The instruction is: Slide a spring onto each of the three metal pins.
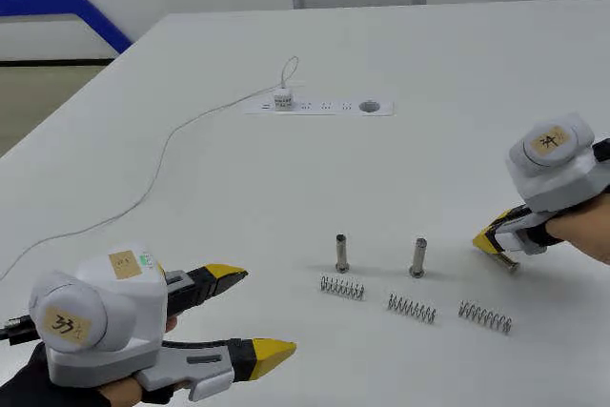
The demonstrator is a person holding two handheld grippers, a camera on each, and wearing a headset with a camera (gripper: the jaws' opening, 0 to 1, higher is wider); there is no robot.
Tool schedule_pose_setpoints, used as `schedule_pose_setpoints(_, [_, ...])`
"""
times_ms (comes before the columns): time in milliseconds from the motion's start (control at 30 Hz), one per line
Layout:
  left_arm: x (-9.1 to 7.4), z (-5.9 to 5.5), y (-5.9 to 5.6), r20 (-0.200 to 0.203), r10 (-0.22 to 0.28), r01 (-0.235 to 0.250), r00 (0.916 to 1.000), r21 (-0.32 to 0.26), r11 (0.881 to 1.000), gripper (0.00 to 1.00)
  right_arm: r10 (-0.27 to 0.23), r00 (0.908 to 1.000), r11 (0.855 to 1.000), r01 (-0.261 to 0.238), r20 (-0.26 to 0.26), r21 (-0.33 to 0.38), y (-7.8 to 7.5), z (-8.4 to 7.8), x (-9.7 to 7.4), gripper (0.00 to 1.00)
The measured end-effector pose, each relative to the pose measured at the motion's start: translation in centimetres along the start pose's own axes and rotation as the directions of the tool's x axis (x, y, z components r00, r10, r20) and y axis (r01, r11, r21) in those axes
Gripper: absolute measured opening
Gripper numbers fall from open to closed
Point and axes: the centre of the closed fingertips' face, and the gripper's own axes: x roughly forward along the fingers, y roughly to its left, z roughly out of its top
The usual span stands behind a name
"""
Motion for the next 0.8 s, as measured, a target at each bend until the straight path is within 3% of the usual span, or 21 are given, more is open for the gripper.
schedule_pose_setpoints(267, [0.04, -0.04, -0.09, 0.0, -0.004, 0.004, 1.0, -0.002, 1.0, 0.61, 0.006, 0.9993, 1.0, -0.005, -0.037, 0.011, 0.16, -0.64, 0.67, 0.13])
schedule_pose_setpoints(633, [0.07, -0.08, -0.15, 0.001, -0.009, 0.009, 1.0, -0.004, 1.0, 0.61, 0.018, 0.9986, 0.999, -0.016, -0.049, 0.049, 0.1, -0.57, 0.75, 0.1])
schedule_pose_setpoints(800, [0.0, -0.01, -0.1, 0.005, -0.007, 0.007, 1.0, -0.004, 1.0, 0.61, 0.008, 0.9977, 1.0, -0.007, -0.067, 0.01, 0.31, -0.57, 0.74, 0.1])
